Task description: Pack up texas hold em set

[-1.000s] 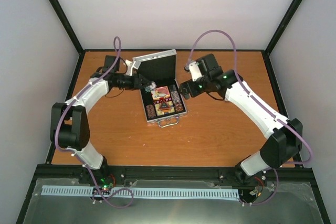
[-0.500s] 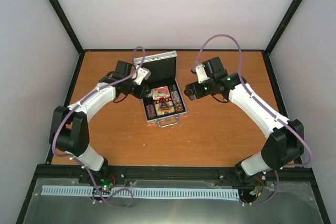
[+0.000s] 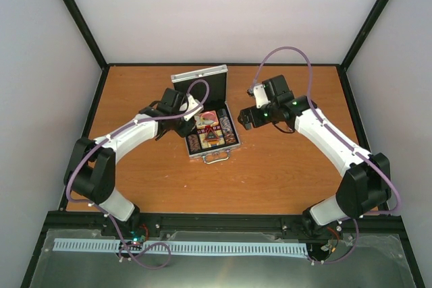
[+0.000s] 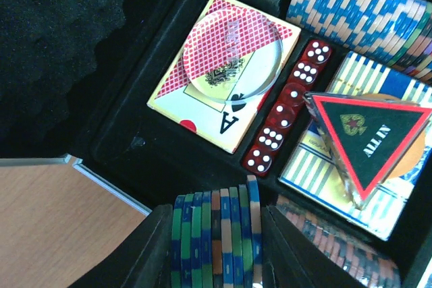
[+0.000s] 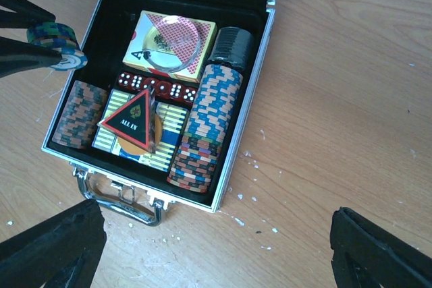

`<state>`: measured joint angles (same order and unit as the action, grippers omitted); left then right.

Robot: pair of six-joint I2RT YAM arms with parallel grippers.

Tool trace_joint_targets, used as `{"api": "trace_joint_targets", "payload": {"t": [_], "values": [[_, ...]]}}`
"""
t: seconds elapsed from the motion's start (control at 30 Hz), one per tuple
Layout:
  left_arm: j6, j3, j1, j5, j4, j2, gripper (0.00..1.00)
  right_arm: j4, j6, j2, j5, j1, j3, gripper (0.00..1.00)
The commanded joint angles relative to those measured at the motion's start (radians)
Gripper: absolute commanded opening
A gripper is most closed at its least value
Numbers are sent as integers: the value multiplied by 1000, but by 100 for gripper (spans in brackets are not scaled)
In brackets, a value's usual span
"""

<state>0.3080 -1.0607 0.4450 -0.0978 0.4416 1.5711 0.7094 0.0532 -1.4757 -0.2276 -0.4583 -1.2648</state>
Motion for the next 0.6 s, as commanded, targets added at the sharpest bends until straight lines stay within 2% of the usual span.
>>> {"api": "trace_joint_targets", "payload": {"t": [0.0,0.4,0.57], "values": [[77,-1,8,24,-62,-19,12,-29,15,25,-18,10,18,91],[138,24,11,-96,-64,23,13,-28,18,26,-25,12,24,91],[160,54,12,-67,-79,21,14,-31,23,34,-28,12,35,90]]}}
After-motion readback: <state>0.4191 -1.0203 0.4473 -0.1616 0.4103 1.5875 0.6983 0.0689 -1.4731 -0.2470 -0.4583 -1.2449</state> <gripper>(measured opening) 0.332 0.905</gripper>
